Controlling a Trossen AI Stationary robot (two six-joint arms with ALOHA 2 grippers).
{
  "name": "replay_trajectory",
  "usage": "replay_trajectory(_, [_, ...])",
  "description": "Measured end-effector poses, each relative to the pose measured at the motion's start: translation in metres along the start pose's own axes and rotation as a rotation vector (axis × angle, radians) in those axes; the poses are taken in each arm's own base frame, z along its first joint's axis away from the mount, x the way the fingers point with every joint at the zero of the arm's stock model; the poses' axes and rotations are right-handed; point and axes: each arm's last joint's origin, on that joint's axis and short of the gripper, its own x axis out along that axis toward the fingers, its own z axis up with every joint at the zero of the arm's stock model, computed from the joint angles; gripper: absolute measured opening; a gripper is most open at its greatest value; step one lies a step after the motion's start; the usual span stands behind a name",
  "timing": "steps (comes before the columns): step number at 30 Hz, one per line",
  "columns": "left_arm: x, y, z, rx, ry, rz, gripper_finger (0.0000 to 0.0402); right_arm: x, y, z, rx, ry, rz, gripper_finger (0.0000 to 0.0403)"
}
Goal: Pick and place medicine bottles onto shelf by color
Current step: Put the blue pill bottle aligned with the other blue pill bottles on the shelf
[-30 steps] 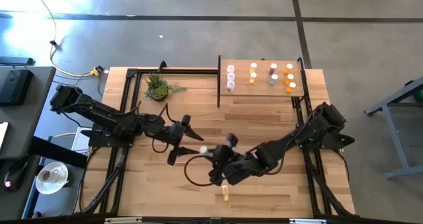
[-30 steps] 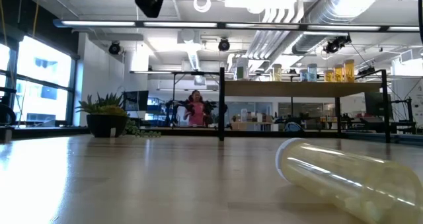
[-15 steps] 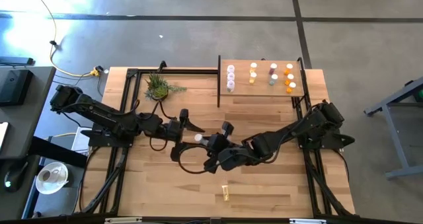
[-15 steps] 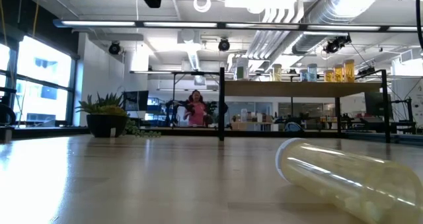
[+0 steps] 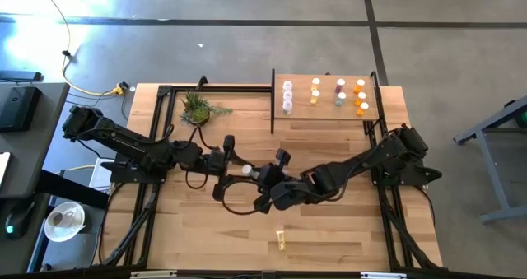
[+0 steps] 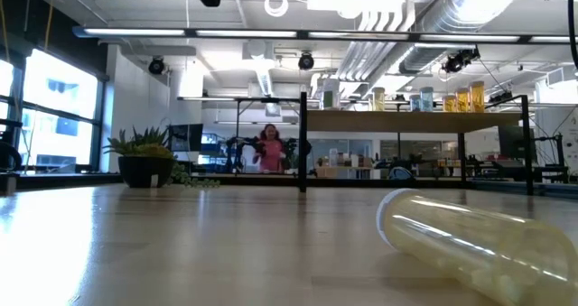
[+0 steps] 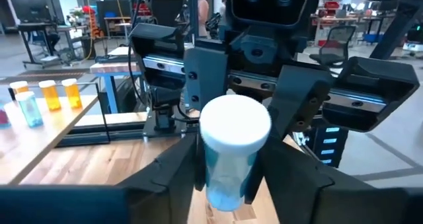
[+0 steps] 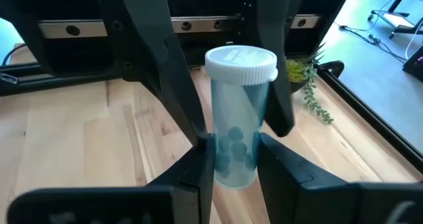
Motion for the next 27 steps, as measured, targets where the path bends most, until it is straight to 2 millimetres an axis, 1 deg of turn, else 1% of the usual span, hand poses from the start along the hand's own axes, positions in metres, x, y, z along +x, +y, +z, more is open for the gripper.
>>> replay_trajectory(5, [0.0,0.0,0.0,0.009,0.001,0.005,0.0118,0.002,-0.002,0.0,-0.003,0.005,-0.004,0.0083])
replay_trajectory(9, [0.0,0.0,0.0,0.016,0.001,0.01,0.0099,0.002,-0.002,0.0,-0.005,0.005,-0.003,0.0083])
replay_trajectory(12, [0.0,0.0,0.0,0.032,0.002,0.014,0.0095,0.002,-0.002,0.0,-0.005,0.006,-0.004,0.0083])
replay_trajectory(19, [0.0,0.0,-0.001,0.068,0.008,0.014,0.0098,0.002,-0.002,0.0,-0.003,0.008,-0.003,0.0085])
replay_trajectory(22, [0.0,0.002,-0.001,0.09,0.015,0.015,0.0099,0.002,-0.002,0.0,-0.002,0.009,-0.003,0.0104])
replay_trajectory(27, [0.001,0.011,-0.005,0.113,0.052,0.047,0.0099,0.005,-0.008,-0.002,0.043,0.036,-0.023,0.0157])
